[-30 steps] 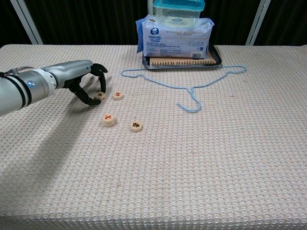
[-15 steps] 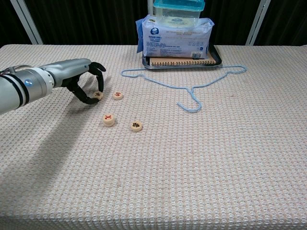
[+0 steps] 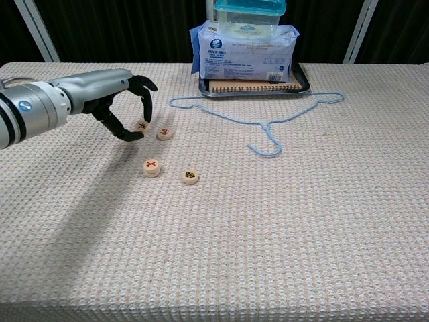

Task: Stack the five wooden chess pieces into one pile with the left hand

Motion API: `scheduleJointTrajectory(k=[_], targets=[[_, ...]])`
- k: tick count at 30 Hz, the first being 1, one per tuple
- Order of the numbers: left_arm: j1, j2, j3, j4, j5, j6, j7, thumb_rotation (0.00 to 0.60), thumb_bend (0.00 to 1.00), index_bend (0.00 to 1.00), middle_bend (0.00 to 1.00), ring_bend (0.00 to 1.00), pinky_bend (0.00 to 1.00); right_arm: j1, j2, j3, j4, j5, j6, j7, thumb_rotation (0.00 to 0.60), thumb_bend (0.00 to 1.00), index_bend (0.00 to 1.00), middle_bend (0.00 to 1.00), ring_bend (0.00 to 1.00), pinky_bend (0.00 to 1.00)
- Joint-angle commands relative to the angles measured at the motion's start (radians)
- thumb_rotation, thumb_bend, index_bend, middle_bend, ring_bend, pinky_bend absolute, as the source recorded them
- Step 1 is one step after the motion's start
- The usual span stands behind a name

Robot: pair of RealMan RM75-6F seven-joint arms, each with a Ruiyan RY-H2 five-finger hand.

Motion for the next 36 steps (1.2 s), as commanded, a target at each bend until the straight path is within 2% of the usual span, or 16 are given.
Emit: scheduleJointTrajectory(k=[1,11,17,36], targets=[[0.010,0.044,0.024,-0.117,-0.025,0.035,0.068,0.600,0.29,0.50,0.07,0.00,0.00,-0.003,0.002,-0.001,0.000,-0.004,0.006,0.005,0.600,0.10,0.00,0.00,0.00,0.00],[0.012,0.029,0.080,-0.222,-0.041,0.095,0.174,0.600,0.29,0.50,0.08,0.00,0.00,-0.007,0.005,-0.005,0.001,-0.018,0.018,0.016,0.600,0.10,0.00,0.00,0.00,0.00],[0.011,0.004,0.096,-0.209,-0.044,0.104,0.190,0.600,0.29,0.50,0.08,0.00,0.00,-0.008,0.006,-0.005,0.002,-0.018,0.020,0.019,0.600,0.10,0.00,0.00,0.00,0.00],[0.012,-0.009,0.094,-0.159,-0.056,0.093,0.158,0.600,0.29,0.50,0.08,0.00,0.00,-0.006,0.010,-0.005,-0.004,-0.007,0.009,0.010,0.600,0.10,0.00,0.00,0.00,0.00]])
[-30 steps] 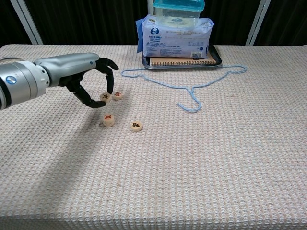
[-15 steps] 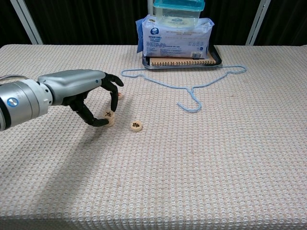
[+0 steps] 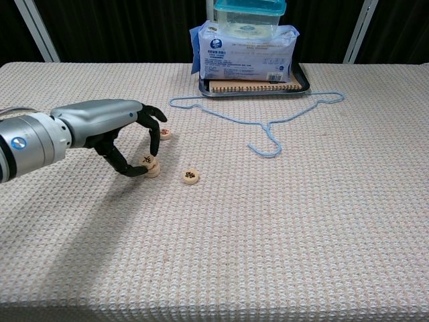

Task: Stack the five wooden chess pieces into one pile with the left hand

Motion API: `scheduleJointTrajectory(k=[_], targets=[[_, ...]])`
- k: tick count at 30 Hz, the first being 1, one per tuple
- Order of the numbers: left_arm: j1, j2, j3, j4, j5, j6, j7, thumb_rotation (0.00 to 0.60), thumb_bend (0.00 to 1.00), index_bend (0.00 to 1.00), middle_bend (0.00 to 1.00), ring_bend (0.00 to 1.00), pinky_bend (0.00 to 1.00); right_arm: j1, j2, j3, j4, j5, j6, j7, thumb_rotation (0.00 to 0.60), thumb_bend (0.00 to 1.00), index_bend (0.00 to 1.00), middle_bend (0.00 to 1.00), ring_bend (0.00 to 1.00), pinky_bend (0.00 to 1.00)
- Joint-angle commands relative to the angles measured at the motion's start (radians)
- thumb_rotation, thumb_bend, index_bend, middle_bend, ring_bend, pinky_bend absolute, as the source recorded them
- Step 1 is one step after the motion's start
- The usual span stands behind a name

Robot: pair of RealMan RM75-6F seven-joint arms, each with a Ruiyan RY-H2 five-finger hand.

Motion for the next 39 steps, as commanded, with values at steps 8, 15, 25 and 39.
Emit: scheduleJointTrajectory(k=[8,15,25,39], targets=[[-0.005,-0.004,-0.002,0.016,0.001,-0.010,-0.005,0.600,0.29,0.47,0.08,0.00,0.00,-0.001,0.004,0.000,-0.001,0.001,0.000,0.004,0.600,0.11,0.00,0.00,0.00,0.00],[-0.007,-0.011,-0.004,0.024,0.000,-0.013,-0.010,0.600,0.29,0.46,0.08,0.00,0.00,-0.001,0.004,0.001,0.000,0.004,-0.002,0.007,0.600,0.11,0.00,0.00,0.00,0.00],[-0.006,0.002,-0.001,0.003,0.008,-0.010,-0.012,0.600,0.28,0.43,0.08,0.00,0.00,-0.002,0.004,0.000,-0.002,0.001,0.000,0.003,0.600,0.11,0.00,0.00,0.00,0.00],[-0.053,0.153,-0.095,-0.206,-0.059,0.069,0.094,0.600,0.28,0.42,0.07,0.00,0.00,-0.001,0.004,-0.001,-0.004,-0.001,-0.002,-0.001,0.600,0.11,0.00,0.00,0.00,0.00]])
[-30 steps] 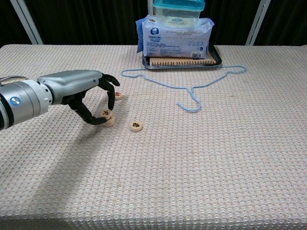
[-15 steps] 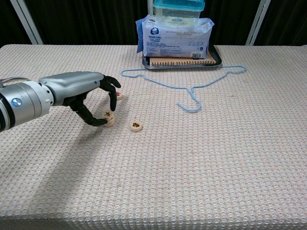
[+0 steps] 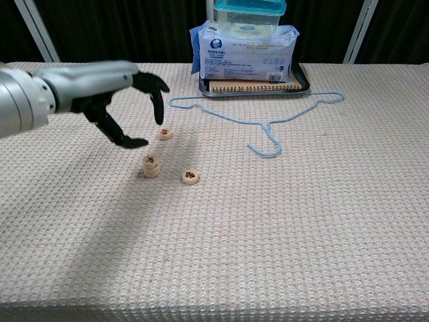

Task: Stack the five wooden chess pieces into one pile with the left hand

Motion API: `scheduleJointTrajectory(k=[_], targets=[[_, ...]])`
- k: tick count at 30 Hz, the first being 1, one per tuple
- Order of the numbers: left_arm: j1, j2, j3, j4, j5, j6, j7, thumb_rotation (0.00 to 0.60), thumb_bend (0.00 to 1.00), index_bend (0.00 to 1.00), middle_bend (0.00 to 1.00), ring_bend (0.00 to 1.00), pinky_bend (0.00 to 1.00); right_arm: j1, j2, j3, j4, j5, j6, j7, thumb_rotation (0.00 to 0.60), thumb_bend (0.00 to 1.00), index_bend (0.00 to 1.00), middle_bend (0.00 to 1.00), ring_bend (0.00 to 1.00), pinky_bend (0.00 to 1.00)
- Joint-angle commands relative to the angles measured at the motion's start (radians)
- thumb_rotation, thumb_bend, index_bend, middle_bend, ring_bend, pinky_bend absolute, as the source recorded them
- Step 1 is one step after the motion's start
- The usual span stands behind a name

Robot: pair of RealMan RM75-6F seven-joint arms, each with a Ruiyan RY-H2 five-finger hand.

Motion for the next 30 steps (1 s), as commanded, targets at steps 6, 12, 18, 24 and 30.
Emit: scheduleJointTrajectory(k=[6,12,18,24,30], targets=[[-0.107,-0.073,-0.091,0.194,-0.147,-0.035,0.046,0.600,0.26,0.42,0.07,0.00,0.00,-0.003,0.000,0.000,-0.003,0.000,0.006,-0.005,0.600,0.11,0.00,0.00,0.00,0.00],[-0.147,-0.151,-0.085,0.359,-0.201,-0.113,0.011,0.600,0.24,0.42,0.07,0.00,0.00,0.001,0.000,0.002,0.007,0.006,-0.005,0.009,0.600,0.11,0.00,0.00,0.00,0.00],[-0.161,-0.211,-0.071,0.479,-0.179,-0.167,-0.045,0.600,0.22,0.41,0.08,0.00,0.00,0.008,-0.002,0.001,0.010,0.008,-0.020,0.008,0.600,0.11,0.00,0.00,0.00,0.00],[-0.174,-0.243,-0.062,0.549,-0.141,-0.207,-0.085,0.600,0.22,0.41,0.08,0.00,0.00,0.014,-0.006,0.000,0.008,0.012,-0.033,-0.003,0.600,0.11,0.00,0.00,0.00,0.00],[-0.180,-0.263,-0.048,0.590,-0.135,-0.233,-0.101,0.600,0.22,0.43,0.08,0.00,0.00,0.013,-0.005,0.000,0.005,0.012,-0.030,-0.007,0.600,0.11,0.00,0.00,0.00,0.00]])
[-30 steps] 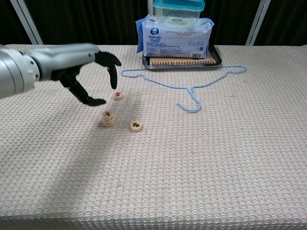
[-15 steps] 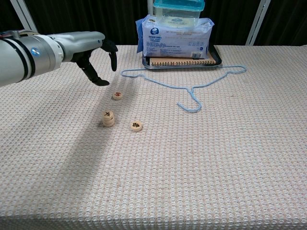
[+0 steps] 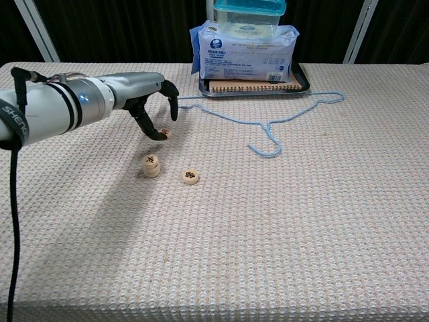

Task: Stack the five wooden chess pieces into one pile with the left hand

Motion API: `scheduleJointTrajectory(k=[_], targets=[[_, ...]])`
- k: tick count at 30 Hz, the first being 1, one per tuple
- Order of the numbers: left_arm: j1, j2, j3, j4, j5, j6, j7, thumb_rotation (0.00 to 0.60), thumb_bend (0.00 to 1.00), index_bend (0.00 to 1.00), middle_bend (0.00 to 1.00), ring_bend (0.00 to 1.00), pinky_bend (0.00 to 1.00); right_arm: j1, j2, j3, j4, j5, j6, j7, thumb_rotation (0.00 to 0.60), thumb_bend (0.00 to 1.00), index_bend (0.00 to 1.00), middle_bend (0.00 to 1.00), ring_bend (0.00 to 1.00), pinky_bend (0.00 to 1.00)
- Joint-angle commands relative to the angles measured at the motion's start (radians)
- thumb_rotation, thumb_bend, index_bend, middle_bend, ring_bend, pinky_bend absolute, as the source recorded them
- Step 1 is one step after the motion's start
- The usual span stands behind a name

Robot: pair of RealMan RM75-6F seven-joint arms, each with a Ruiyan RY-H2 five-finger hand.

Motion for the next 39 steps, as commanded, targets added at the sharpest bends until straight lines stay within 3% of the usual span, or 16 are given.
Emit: scheduleJointTrajectory(k=[1,19,39], targets=[[-0.004,-0.008,0.007,0.016,-0.002,-0.011,-0.003,0.600,0.22,0.43,0.08,0.00,0.00,-0.001,0.001,0.000,-0.001,0.000,0.003,0.001,0.600,0.11,0.00,0.00,0.00,0.00],[-0.026,-0.033,0.028,0.055,-0.019,-0.006,0.053,0.600,0.26,0.44,0.08,0.00,0.00,-0.003,0.004,-0.004,-0.001,-0.011,0.008,0.007,0.600,0.11,0.00,0.00,0.00,0.00],[-0.011,-0.019,0.026,0.037,-0.026,-0.003,0.031,0.600,0.28,0.44,0.09,0.00,0.00,0.003,0.000,-0.005,-0.007,-0.003,-0.004,-0.014,0.600,0.11,0.00,0.00,0.00,0.00]])
